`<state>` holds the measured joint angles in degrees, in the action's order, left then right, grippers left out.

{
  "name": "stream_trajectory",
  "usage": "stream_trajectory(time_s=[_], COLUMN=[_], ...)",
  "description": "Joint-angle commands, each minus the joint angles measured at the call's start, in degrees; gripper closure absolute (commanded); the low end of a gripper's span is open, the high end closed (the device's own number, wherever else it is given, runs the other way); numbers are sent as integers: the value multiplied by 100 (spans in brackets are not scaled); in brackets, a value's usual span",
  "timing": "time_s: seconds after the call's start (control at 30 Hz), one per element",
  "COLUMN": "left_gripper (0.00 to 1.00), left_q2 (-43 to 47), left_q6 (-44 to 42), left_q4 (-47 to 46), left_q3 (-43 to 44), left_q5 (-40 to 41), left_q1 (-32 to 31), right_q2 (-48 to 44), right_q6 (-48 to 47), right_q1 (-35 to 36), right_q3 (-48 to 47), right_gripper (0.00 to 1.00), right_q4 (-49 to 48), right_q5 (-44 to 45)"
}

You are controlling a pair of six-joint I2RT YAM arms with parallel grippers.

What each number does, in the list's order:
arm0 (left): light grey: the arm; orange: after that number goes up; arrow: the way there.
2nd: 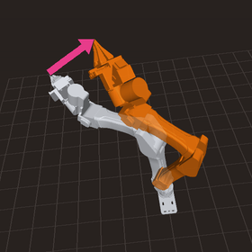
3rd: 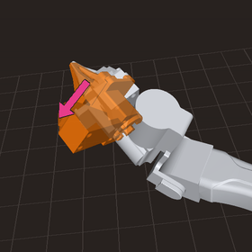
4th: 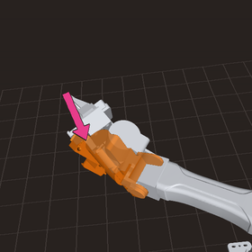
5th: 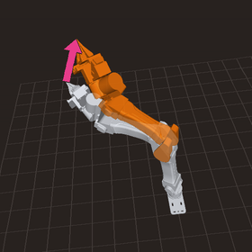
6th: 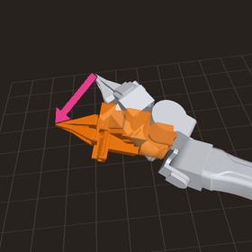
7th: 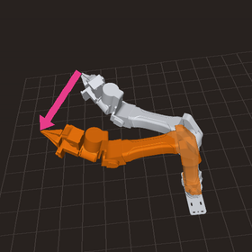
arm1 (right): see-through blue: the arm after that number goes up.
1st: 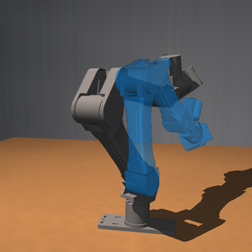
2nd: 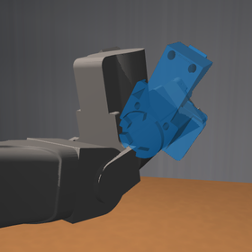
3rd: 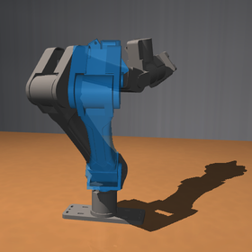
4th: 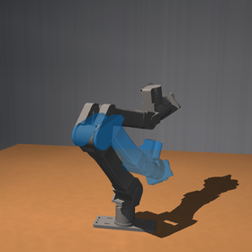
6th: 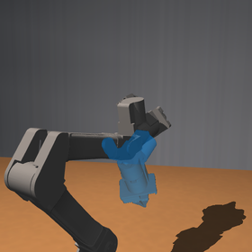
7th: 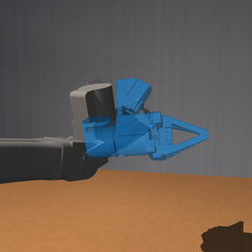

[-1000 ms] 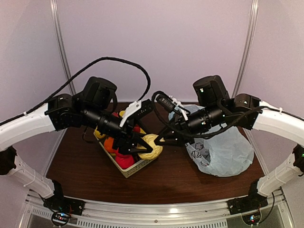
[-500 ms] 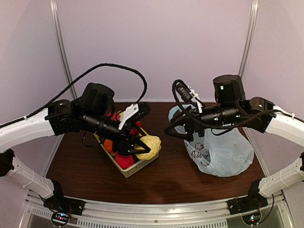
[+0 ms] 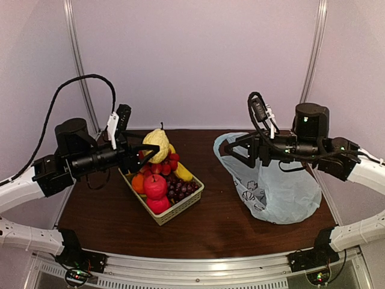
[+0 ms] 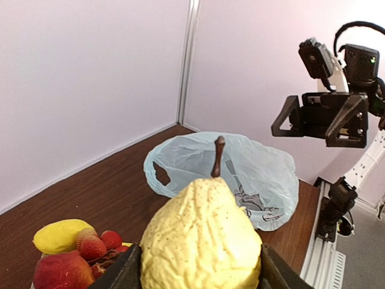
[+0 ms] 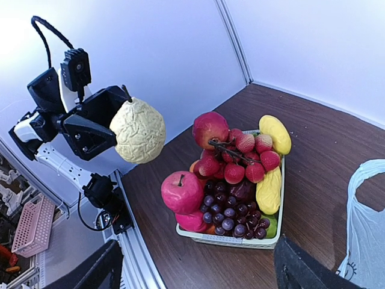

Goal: Untie the knot of the plastic bag and take out the fruit

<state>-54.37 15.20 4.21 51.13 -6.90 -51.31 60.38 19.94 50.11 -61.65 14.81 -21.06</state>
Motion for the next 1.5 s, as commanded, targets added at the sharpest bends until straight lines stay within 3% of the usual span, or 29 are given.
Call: stream_trajectory(time_s=[0.0,0.23,0.5,1.47], left_gripper=[54,54,54,52], left_q2=[172,304,348,-192], left_q6=[326,651,976,1577], left_q4=[-1175,-1304,-1493,-1575], left_q3=[-487,-872,-1286,-1449], left_q5=[518,1119,1279,976], left_q1=[258,345,415,543], right_q2=[-81,-78,-46,-176], right_q6=[231,415,520,616], right_q1=[-16,-18,-16,-18], right_q3=[191,387,467,715], right_gripper=[13,13,12,12], right_q4=[-475,-797,-970,-1103], right_q5=[199,205,164,246])
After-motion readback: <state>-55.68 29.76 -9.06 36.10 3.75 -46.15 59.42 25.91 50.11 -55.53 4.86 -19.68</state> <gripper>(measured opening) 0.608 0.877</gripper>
